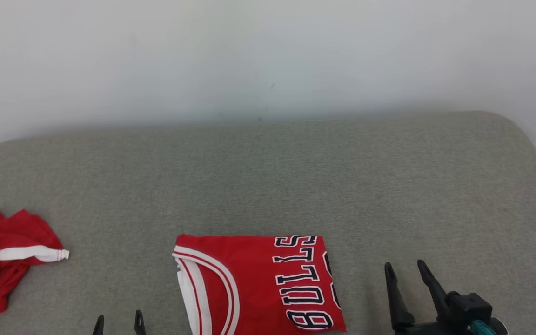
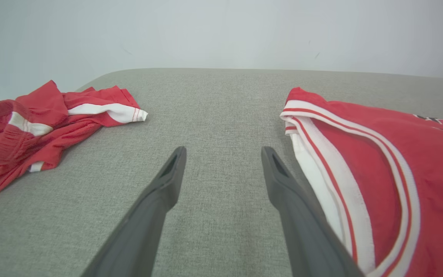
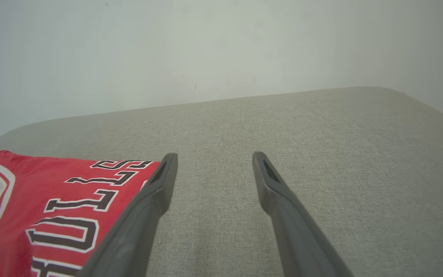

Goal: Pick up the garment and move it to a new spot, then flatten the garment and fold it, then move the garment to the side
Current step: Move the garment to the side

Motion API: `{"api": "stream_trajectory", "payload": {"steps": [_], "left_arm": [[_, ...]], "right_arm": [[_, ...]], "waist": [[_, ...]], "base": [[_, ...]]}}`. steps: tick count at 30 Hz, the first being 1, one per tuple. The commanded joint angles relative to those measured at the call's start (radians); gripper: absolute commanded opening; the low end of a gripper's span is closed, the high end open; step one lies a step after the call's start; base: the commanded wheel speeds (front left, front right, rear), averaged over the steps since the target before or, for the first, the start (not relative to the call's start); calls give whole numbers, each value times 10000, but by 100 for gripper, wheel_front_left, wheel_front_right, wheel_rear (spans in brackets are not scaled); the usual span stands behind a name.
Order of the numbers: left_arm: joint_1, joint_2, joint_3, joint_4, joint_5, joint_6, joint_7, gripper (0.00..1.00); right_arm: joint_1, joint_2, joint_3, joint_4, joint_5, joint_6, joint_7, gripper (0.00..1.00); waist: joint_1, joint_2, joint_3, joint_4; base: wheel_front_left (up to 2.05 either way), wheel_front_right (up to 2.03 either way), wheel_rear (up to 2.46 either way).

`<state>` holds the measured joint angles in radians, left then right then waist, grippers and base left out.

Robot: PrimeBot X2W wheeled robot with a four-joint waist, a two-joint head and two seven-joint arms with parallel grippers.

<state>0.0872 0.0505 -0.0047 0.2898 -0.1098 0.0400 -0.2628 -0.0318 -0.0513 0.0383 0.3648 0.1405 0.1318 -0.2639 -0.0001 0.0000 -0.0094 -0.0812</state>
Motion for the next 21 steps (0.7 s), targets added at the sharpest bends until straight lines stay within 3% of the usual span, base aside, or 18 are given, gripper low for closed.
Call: {"api": "stream_trajectory", "payload": {"steps": [1, 8, 13, 21], "left_arm": [[-49, -1, -30, -9, -48, 34, -26, 100], [-147, -1, -148, 36, -106, 79, -26, 100], [-286, -3, -209, 32, -100, 72, -26, 100], [-390, -1, -280, 37, -117, 124, -26, 100]], "right_arm": [[-138, 12, 138, 50, 138, -26, 2, 100], [-953, 10, 1012, 1062, 1036, -26, 4, 100], [-1877, 9, 1589, 2643, 1857, -26, 8, 100], [-2902, 9, 1804, 4996, 2152, -28, 387, 100]], "waist": [[1, 0, 166, 287], [1, 0, 562, 1050], [1, 0, 799, 1492], [1, 0, 936, 1724]], "base": [[0, 0, 0], [0, 0, 0], [0, 0, 0], [0, 0, 0]]}}
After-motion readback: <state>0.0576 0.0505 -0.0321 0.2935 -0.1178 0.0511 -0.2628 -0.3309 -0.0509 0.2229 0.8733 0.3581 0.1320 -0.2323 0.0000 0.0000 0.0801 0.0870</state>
